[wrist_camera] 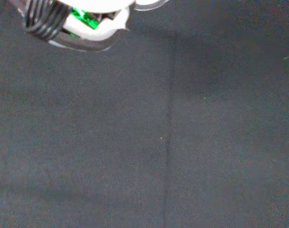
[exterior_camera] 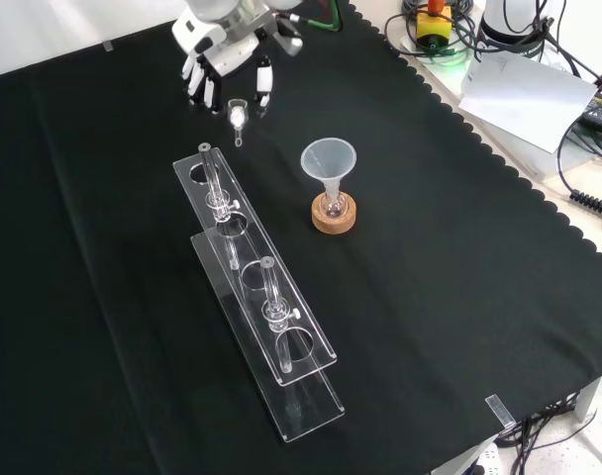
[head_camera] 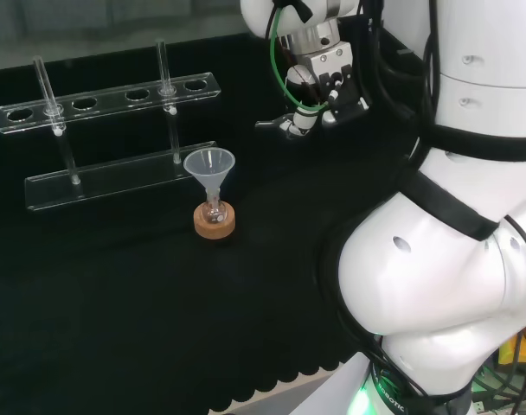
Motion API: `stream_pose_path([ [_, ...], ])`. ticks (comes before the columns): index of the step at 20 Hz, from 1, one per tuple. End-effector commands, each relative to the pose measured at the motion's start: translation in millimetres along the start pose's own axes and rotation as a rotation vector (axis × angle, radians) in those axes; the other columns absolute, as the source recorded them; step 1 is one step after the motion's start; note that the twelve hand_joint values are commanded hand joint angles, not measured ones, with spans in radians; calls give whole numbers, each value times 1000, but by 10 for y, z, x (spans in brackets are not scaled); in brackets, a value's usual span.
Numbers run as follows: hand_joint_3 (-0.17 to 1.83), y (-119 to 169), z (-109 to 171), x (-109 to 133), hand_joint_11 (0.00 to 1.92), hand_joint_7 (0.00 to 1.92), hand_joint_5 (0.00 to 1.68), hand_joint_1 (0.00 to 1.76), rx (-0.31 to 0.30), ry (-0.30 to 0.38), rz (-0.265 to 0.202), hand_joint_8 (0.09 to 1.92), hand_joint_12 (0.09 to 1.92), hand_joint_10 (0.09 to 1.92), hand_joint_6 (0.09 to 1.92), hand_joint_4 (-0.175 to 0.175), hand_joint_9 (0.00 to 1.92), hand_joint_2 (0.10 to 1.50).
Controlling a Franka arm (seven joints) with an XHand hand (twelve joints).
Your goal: Pour all the NaCl from the weighing funnel into the round-bottom flask.
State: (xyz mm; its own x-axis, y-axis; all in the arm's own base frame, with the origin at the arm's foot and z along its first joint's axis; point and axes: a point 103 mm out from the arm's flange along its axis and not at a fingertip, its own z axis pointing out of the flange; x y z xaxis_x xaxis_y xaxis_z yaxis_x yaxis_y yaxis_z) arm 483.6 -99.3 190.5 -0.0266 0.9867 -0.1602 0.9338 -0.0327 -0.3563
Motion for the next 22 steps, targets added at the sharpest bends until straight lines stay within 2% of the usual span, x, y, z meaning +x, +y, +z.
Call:
stream_pose_path([
  [1,717,-393,-113,-36,586,550,1210,1110,0,-37,15,639,1211,471,813,175,845,652],
  [11,726,-718,-236,30,588,554,1211,1110,19,-89,-9,639,1213,473,816,175,857,647],
  [22,734,-915,-418,369,593,565,1211,1111,13,-141,-56,641,1213,471,820,175,867,643],
])
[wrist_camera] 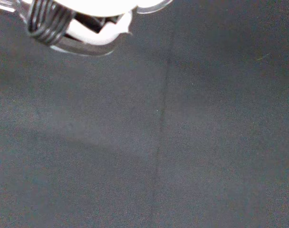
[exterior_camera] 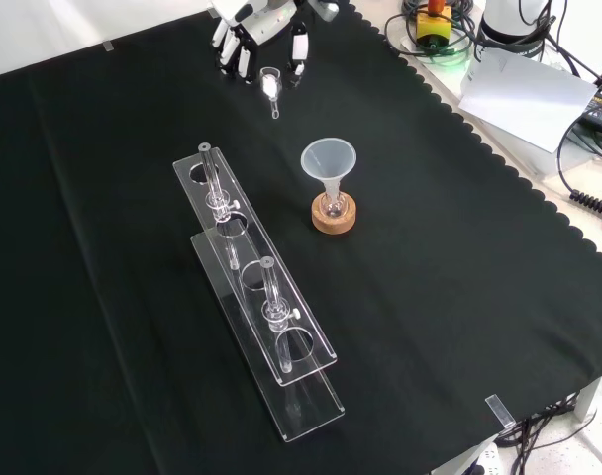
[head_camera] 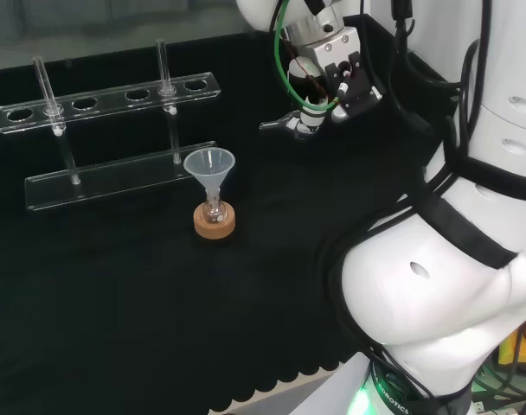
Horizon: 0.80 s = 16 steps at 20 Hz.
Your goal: Pour all the NaCl from the weighing funnel into the round-bottom flask.
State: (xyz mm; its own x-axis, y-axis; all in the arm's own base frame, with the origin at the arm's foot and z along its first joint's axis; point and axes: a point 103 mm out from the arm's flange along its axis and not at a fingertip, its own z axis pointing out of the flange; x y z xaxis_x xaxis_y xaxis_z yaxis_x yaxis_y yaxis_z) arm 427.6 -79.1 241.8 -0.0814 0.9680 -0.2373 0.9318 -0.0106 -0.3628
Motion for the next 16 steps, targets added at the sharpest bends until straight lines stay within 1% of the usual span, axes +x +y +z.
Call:
stream_pose_path([
  [1,735,-207,-156,259,594,565,1211,1111,9,-51,-39,640,1213,471,820,175,867,642],
  [5,737,-243,-222,360,594,568,1211,1111,12,-64,-55,640,1212,469,821,175,867,641],
  [12,742,-315,-287,484,596,573,1211,1111,5,-78,-62,640,1211,467,822,175,868,639],
  [16,744,-342,-297,554,596,574,1211,1111,15,-95,-67,639,1211,466,822,175,869,638],
])
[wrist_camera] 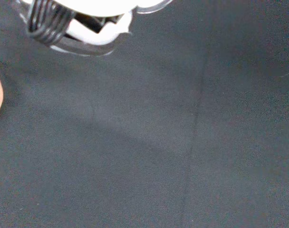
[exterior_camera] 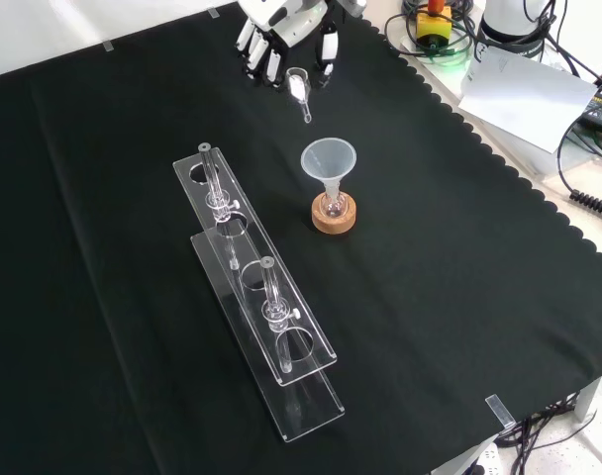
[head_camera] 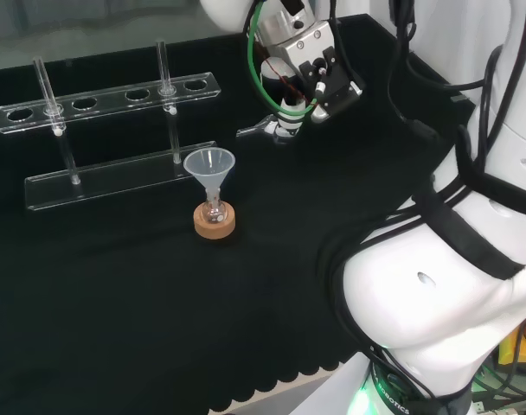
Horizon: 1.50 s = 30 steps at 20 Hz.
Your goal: Pour all the NaCl from the weighing funnel into the round-bottom flask.
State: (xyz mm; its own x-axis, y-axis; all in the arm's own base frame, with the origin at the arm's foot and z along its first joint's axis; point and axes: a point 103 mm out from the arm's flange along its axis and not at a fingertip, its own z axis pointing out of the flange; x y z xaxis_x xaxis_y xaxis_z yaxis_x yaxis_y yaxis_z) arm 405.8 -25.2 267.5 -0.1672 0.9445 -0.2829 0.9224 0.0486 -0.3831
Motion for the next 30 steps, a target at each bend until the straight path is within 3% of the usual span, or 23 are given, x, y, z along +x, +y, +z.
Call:
stream_pose_path([
  [1,744,-38,-18,93,596,575,1211,1111,14,-21,-7,639,1211,465,823,175,869,638],
  [13,749,-9,-41,254,598,578,1212,1112,38,-80,-25,636,1210,462,824,175,871,635],
  [30,753,51,-138,391,606,575,1211,1111,73,-217,-35,631,1208,459,827,175,876,633],
])
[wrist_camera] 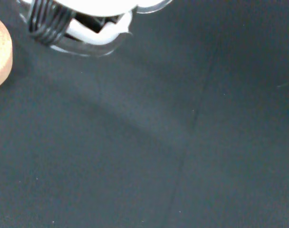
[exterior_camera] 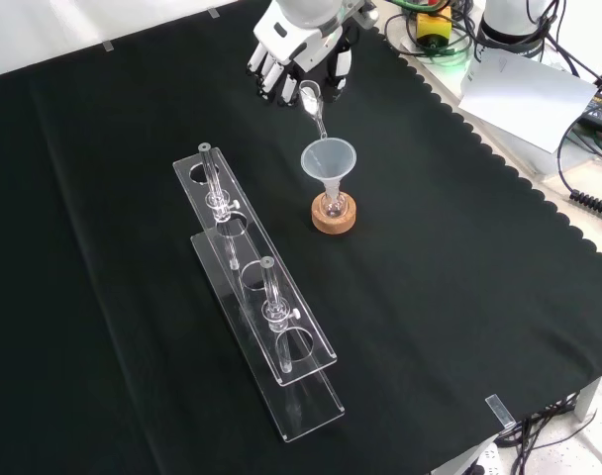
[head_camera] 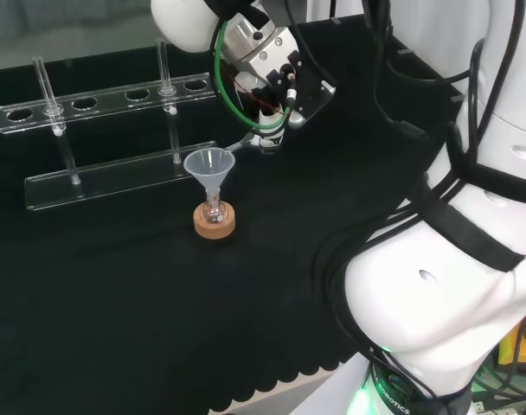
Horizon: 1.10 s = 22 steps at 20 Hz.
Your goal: Pour all the NaCl from the weighing funnel into the round-bottom flask.
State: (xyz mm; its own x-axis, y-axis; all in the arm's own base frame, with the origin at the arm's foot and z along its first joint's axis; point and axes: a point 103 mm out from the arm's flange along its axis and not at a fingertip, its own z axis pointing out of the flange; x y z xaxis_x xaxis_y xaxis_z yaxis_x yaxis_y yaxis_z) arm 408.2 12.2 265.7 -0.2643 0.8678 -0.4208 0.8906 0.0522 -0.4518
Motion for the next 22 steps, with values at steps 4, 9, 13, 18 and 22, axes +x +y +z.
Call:
stream_pose_path([
  [4,754,7,-54,50,610,575,1211,1111,8,-53,4,631,1206,458,828,175,877,633],
  [9,755,6,-86,73,612,575,1211,1111,9,-79,7,630,1203,456,828,175,878,633],
  [13,755,10,-108,83,614,574,1211,1112,12,-94,8,630,1200,455,829,175,879,632],
  [18,756,10,-132,89,615,574,1211,1112,17,-125,17,630,1197,454,829,175,880,632],
  [22,757,8,-148,91,616,574,1211,1112,16,-136,17,629,1196,453,829,175,880,631],
])
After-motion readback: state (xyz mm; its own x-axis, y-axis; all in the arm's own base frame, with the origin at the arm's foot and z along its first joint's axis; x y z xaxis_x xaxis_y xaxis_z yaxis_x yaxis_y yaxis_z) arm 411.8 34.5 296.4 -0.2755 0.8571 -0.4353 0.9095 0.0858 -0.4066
